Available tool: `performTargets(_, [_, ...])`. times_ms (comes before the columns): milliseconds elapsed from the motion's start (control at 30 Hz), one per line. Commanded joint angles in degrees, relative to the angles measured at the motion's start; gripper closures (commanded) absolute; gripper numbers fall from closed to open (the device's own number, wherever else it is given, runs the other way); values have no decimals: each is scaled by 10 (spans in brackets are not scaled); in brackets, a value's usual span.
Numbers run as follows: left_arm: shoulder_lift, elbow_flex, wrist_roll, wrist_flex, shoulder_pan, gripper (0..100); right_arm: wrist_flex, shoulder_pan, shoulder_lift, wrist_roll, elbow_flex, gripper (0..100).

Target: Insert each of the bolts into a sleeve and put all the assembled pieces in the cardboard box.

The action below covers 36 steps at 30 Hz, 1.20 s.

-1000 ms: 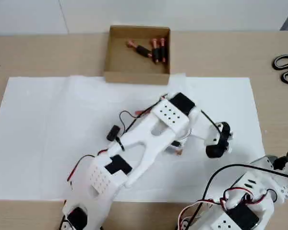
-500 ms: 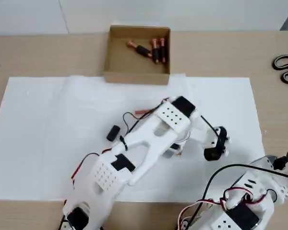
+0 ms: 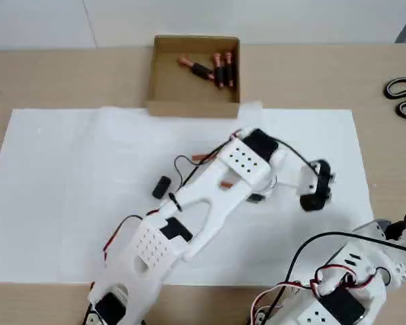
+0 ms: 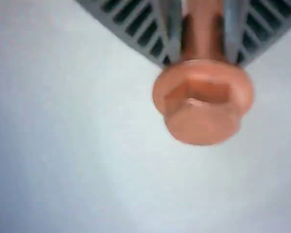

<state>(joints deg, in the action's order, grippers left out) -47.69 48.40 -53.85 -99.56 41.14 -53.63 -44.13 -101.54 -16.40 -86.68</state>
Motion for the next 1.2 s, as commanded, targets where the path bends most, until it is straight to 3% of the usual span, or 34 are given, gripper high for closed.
performTargets(0, [27, 31, 25, -9, 0, 994, 15, -6, -2, 1, 8, 995])
performTargets(167, [131, 32, 91, -9, -1, 994, 16, 2, -2, 0, 10, 995])
performTargets(233, [182, 31, 127, -8, -1, 994, 16, 40, -2, 0, 15, 995])
performTargets(467, [281, 28, 313, -7, -4, 994, 22, 307, -2, 4, 32, 995])
performTargets(600, [288, 32, 362, 11, -5, 994, 63, 444, -2, 5, 29, 995])
performTargets(700, [288, 55, 393, 26, -24, 994, 86, 509, -1, 5, 26, 995])
performTargets(833, [288, 148, 425, 25, -68, 994, 112, 553, -1, 66, -20, 995])
performTargets(967, [288, 251, 443, 5, -99, 994, 164, 560, -1, 142, -58, 995])
performTargets(1167, [286, 348, 453, -1, -135, 994, 239, 561, -1, 197, -87, 995])
